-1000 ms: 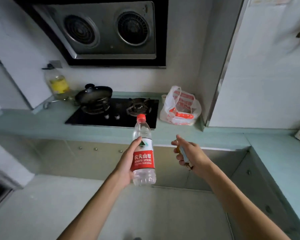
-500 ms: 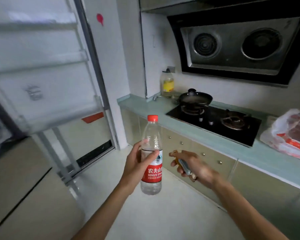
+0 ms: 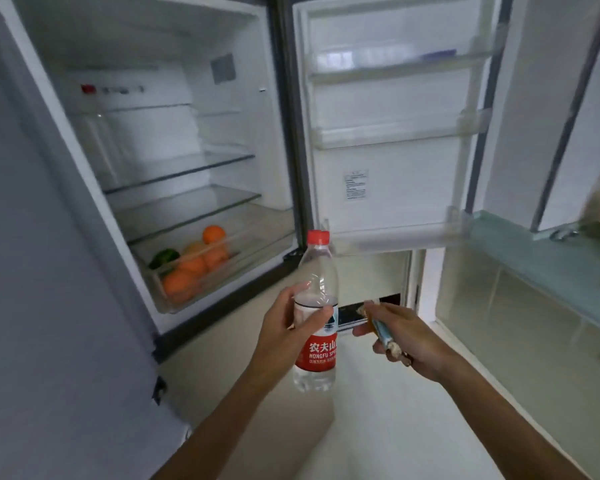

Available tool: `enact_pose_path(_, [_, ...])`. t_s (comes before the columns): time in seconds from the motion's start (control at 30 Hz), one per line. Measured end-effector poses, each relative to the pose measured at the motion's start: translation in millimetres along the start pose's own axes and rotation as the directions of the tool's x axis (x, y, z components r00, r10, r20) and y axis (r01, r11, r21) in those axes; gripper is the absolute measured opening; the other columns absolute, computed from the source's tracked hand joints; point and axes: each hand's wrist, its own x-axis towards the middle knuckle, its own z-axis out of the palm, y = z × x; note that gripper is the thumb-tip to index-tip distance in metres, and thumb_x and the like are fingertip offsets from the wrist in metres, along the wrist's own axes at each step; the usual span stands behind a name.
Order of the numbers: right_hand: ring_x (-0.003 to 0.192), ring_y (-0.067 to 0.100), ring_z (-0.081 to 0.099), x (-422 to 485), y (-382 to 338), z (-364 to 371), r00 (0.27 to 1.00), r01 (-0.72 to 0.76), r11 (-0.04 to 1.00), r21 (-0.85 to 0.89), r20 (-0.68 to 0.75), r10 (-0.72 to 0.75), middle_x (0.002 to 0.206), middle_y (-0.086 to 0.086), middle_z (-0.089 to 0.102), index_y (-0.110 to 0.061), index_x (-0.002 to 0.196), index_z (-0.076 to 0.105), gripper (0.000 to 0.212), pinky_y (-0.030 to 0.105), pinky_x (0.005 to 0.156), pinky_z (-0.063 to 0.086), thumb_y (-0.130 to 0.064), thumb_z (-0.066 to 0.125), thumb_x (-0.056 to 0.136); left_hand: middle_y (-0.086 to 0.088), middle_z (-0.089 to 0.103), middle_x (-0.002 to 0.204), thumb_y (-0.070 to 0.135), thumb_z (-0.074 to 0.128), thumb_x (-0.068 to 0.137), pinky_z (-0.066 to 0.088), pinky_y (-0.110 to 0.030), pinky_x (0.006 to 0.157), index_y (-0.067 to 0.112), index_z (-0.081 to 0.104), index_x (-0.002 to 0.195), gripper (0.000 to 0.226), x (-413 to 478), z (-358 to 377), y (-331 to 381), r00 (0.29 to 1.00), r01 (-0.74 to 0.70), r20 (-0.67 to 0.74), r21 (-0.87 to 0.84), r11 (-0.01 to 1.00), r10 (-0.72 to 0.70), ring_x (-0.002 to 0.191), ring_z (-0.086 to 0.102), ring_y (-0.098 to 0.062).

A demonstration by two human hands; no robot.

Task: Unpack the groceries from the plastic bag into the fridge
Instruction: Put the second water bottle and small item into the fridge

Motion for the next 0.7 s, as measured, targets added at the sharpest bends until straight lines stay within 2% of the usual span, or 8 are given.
enact_pose_path(0.1, [0.047, 0.012, 0.049, 42, -28, 56, 0.996, 0.026, 0.998, -0.053, 0.085, -0.021, 0.087, 0.010, 0.069, -0.010, 0.109, 0.063, 0.038, 0.021, 0.040, 0.031, -0.044, 0.057, 0.092, 0.006, 0.070, 0.116, 0.043, 0.069, 0.073, 0.059, -0.027, 0.079, 0.033, 0.057, 0.120, 0.049, 4, -62, 2, 0.994, -0.023, -0.110, 0.023, 0.999, 0.026, 0.101, 0.070, -0.011])
enact_pose_path(0.2, [0.043, 0.012, 0.044, 87, -58, 103, 0.983, 0.079, 0.995, -0.054, 0.167, -0.069, 0.085, 0.012, 0.061, -0.009, 0.108, 0.062, 0.028, 0.021, 0.040, 0.025, -0.031, 0.052, 0.095, 0.006, 0.072, 0.109, 0.040, 0.069, 0.071, 0.059, -0.024, 0.073, 0.035, 0.058, 0.114, 0.045, 9, -110, 2, 0.969, -0.026, -0.244, 0.009, 1.000, 0.027, 0.097, 0.072, -0.010])
enact_pose_path(0.27, [0.045, 0.012, 0.044, 118, -81, 128, 0.964, 0.141, 0.987, -0.084, 0.237, -0.117, 0.083, 0.013, 0.057, -0.008, 0.108, 0.060, 0.022, 0.023, 0.043, 0.023, -0.020, 0.050, 0.093, 0.006, 0.069, 0.114, 0.042, 0.069, 0.071, 0.060, -0.031, 0.079, 0.033, 0.057, 0.121, 0.053, 12, -137, 2, 0.950, -0.020, -0.311, -0.002, 1.000, 0.019, 0.102, 0.070, -0.016])
enact_pose_path(0.37, [0.053, 0.012, 0.047, 165, -119, 159, 0.910, 0.292, 0.922, -0.253, 0.370, -0.187, 0.078, 0.011, 0.052, -0.010, 0.111, 0.058, 0.024, 0.023, 0.042, 0.031, -0.010, 0.056, 0.087, 0.002, 0.067, 0.123, 0.045, 0.068, 0.071, 0.058, -0.043, 0.087, 0.030, 0.052, 0.132, 0.065, 22, -171, 2, 0.919, -0.020, -0.395, 0.006, 1.000, 0.021, 0.108, 0.068, -0.020])
enact_pose_path(0.43, [0.059, 0.009, 0.054, 198, -146, 178, 0.859, 0.441, 0.809, -0.388, 0.444, -0.255, 0.077, 0.002, 0.057, -0.021, 0.104, 0.056, 0.019, 0.021, 0.049, 0.041, -0.015, 0.063, 0.087, 0.002, 0.068, 0.119, 0.044, 0.068, 0.069, 0.059, -0.042, 0.085, 0.031, 0.054, 0.125, 0.059, 33, -189, 4, 0.894, -0.032, -0.446, 0.016, 0.999, 0.035, 0.104, 0.069, -0.020])
enact_pose_path(0.53, [0.086, 0.015, 0.063, 263, -173, 204, 0.784, 0.607, 0.600, -0.522, 0.515, -0.345, 0.098, -0.002, 0.062, -0.025, 0.117, 0.052, 0.044, 0.031, 0.072, 0.053, -0.027, 0.074, 0.079, 0.004, 0.070, 0.114, 0.045, 0.068, 0.067, 0.061, -0.034, 0.077, 0.032, 0.056, 0.120, 0.056, 53, -207, 5, 0.863, -0.051, -0.502, 0.029, 0.998, 0.059, 0.101, 0.070, -0.017])
enact_pose_path(0.6, [0.093, 0.019, 0.064, 308, -182, 221, 0.754, 0.651, 0.477, -0.590, 0.572, -0.322, 0.107, 0.003, 0.065, -0.022, 0.121, 0.054, 0.050, 0.037, 0.082, 0.054, -0.029, 0.076, 0.077, 0.005, 0.070, 0.114, 0.043, 0.068, 0.067, 0.061, -0.031, 0.075, 0.030, 0.057, 0.122, 0.057, 70, -218, 10, 0.839, -0.064, -0.539, 0.041, 0.997, 0.076, 0.103, 0.070, -0.016])
enact_pose_path(0.7, [0.096, 0.021, 0.064, 358, -189, 242, 0.716, 0.696, 0.305, -0.650, 0.664, -0.216, 0.109, 0.005, 0.068, -0.016, 0.115, 0.065, 0.042, 0.032, 0.081, 0.051, -0.032, 0.077, 0.078, 0.005, 0.070, 0.114, 0.040, 0.067, 0.069, 0.061, -0.028, 0.074, 0.026, 0.056, 0.126, 0.060, 102, -232, 23, 0.802, -0.095, -0.587, 0.060, 0.994, 0.112, 0.103, 0.070, -0.015])
